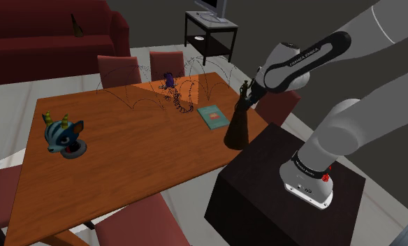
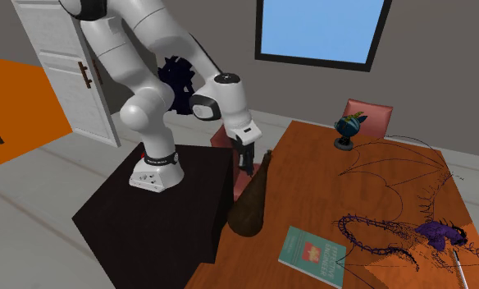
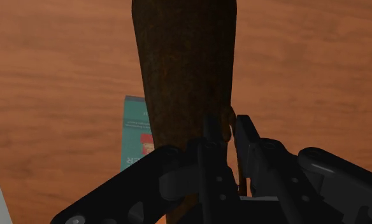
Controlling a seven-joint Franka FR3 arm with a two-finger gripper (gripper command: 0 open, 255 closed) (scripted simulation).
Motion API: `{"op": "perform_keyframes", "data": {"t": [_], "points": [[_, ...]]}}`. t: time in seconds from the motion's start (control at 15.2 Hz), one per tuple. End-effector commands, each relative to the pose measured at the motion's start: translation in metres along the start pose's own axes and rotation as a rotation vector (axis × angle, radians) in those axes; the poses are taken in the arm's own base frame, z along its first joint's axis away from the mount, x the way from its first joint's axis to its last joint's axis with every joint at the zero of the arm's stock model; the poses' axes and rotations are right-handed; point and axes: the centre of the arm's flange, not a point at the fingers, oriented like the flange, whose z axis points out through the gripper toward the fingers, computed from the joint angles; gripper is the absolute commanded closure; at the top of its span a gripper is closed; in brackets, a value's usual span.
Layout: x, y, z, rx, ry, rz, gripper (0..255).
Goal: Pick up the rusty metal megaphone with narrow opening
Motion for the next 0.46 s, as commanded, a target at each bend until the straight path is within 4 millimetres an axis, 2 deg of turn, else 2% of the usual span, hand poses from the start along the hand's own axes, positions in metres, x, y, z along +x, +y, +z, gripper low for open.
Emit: {"op": "perform_keyframes", "data": {"t": [0.0, 0.26, 0.4], "points": [[0.003, 0.000, -0.012, -0.001, 0.003, 0.000, 255], [0.007, -0.002, -0.032, -0.001, 0.003, 0.000, 255], [0.007, -0.002, -0.033, -0.001, 0.003, 0.000, 255]]}}
